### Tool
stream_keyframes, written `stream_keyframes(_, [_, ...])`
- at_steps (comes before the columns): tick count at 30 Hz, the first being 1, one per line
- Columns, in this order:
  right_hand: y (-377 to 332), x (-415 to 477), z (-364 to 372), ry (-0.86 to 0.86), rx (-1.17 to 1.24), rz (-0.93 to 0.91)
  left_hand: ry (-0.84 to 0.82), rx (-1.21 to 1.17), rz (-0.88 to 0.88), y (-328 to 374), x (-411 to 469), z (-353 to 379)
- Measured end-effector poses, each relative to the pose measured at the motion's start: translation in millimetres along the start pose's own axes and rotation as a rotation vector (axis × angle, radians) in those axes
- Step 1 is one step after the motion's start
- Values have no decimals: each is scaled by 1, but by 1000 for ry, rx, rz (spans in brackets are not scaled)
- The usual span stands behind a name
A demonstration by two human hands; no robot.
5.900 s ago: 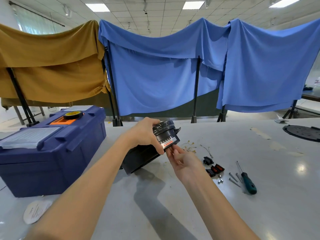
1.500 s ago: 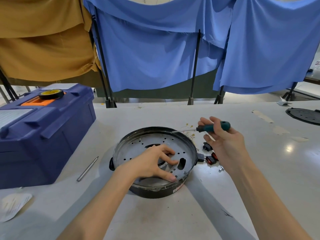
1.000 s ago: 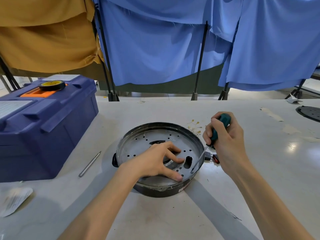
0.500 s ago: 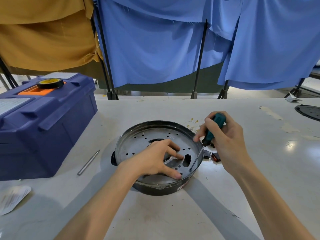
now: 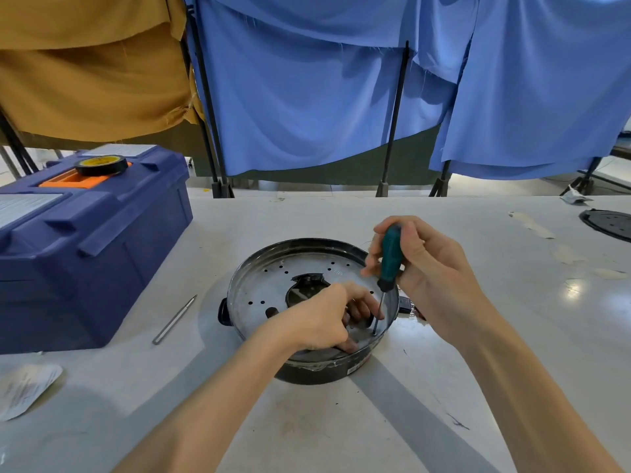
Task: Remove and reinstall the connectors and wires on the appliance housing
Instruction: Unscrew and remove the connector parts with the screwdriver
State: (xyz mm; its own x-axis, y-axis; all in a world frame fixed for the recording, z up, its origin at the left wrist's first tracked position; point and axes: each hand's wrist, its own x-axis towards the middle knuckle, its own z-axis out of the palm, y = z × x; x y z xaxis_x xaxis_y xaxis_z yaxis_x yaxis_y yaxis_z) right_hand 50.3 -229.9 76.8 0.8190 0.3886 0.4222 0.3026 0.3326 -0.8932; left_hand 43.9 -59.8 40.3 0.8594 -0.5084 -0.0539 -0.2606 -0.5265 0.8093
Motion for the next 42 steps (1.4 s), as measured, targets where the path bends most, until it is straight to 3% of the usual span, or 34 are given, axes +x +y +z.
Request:
stream_keyframes(6, [0, 3, 2, 43, -107, -34, 12, -64, 27, -3, -1, 3])
stream_keyframes(10, [6, 0, 4, 50, -28, -14, -7, -151, -2, -1, -2, 1])
stream_keyframes(12, [5, -2, 1, 33, 41, 6, -10, -148, -9, -1, -2, 0])
stream_keyframes(18, [0, -3, 7, -51, -61, -49, 11, -181, -6, -2, -4, 1])
stream_keyframes(25, [5, -7, 9, 225, -210, -118, 54, -181, 13, 4, -5, 2])
stream_keyframes(30, [5, -6, 19, 331, -349, -163, 142, -177, 73, 13, -2, 3])
stream_keyframes(34, [1, -1, 25, 433, -516, -148, 225, -321, 25, 19, 5, 13])
stream_keyframes(36, [-5, 1, 20, 383, -528, -137, 244, -380, -1, 18, 6, 14])
stream_keyframes(40, [-17, 1, 14, 121, -413, -151, 234, -416, -2, 14, 5, 13])
stream_keyframes(42, [-15, -1, 14, 165, -437, -188, 229, -403, 1, 14, 5, 13])
